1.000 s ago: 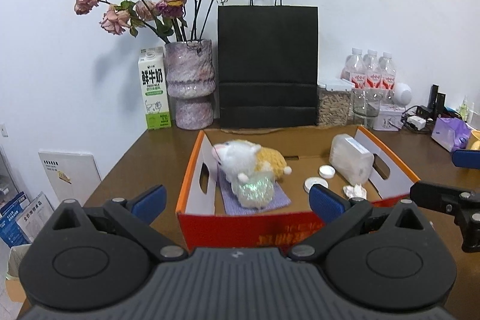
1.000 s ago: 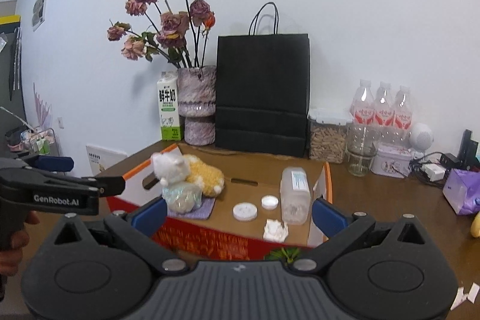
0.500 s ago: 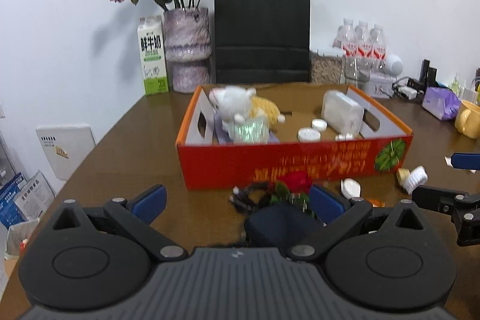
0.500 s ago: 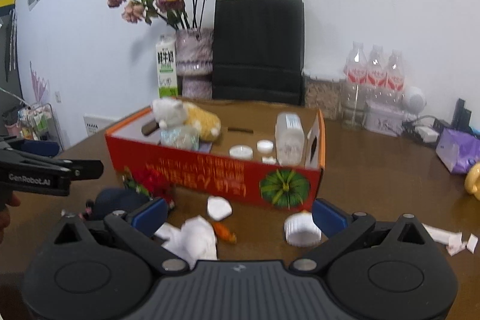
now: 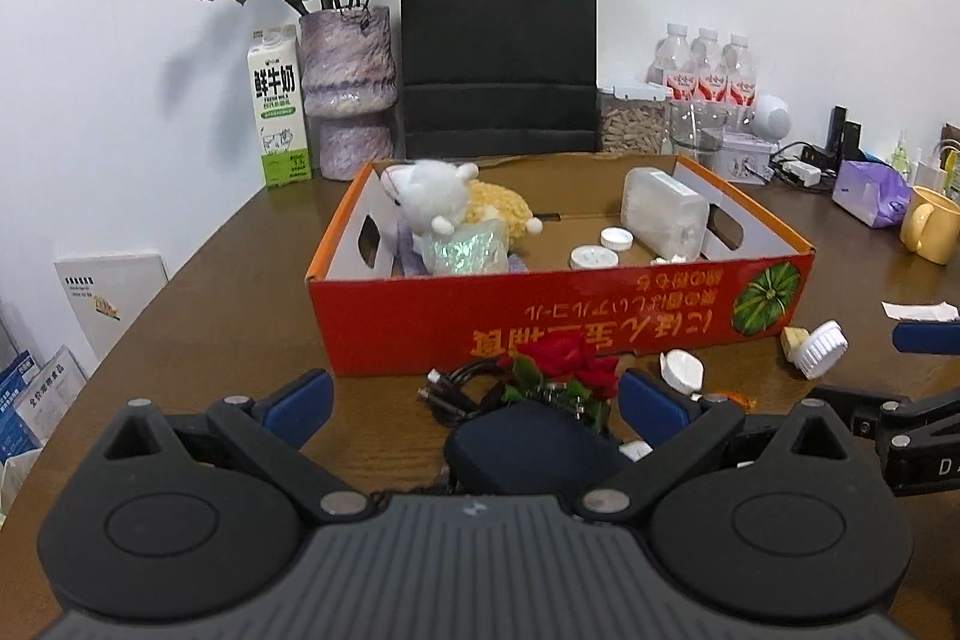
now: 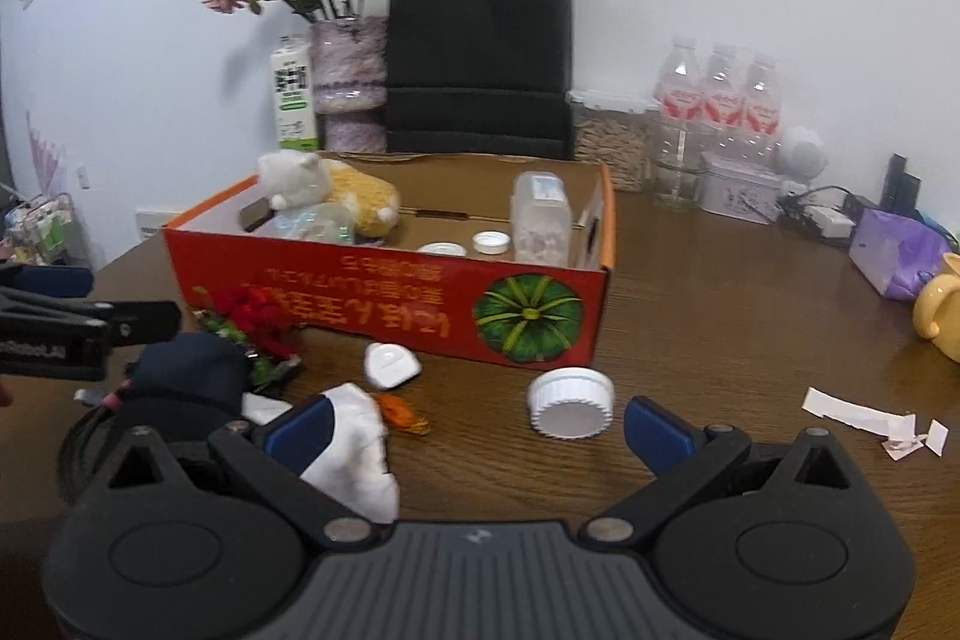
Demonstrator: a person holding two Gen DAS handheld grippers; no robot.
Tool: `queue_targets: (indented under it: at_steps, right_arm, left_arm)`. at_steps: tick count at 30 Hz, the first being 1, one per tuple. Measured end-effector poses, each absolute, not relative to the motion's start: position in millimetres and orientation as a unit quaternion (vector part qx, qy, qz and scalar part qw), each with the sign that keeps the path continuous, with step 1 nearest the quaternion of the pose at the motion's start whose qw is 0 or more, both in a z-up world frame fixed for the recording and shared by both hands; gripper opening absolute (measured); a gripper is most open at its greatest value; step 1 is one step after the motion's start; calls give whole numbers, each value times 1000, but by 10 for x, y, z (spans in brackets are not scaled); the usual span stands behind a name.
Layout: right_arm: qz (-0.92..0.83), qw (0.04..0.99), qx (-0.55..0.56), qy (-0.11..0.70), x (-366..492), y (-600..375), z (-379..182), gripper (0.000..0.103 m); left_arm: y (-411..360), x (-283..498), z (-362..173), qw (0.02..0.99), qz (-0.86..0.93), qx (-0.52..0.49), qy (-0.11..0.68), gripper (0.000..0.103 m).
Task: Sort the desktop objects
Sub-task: 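Withdraw both open tools from the box toward the remaining table objects, then grasp the white ribbed cap with the right tool while the left tool grasps the red rose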
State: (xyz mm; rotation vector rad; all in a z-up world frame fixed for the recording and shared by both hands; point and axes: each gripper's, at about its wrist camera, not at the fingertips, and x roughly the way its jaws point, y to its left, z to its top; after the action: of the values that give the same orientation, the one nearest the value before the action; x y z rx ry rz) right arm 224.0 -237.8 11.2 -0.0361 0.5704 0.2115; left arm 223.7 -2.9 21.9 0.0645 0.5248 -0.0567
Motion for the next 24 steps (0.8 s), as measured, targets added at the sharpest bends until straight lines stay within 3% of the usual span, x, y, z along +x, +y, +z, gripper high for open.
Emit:
queue_targets:
  at_steps: [9,15,21,23,24]
  right_arm:
    - [65,956,-14,287,2514,-2495,-22,99]
    - [59,953,-11,296,2659,-2539,-91,93]
    - [60,951,-8,302,2743,-2548,-132,79]
    - [63,950,-10,304,2749,-2540,-147,60]
    - [65,950,-9,307,2752,-2541,-155,55]
  left_arm:
    - [-243,2465,121,968,-25,52,244,102]
    - [-337,2616,25,962,-34,56,266,93]
    - [-381,2731,-23,955,-40,59,287,84]
    - [-391,2766,-38,953,-43,58,295,75]
    - [-392,2784,-49,951,-46,55,300,74]
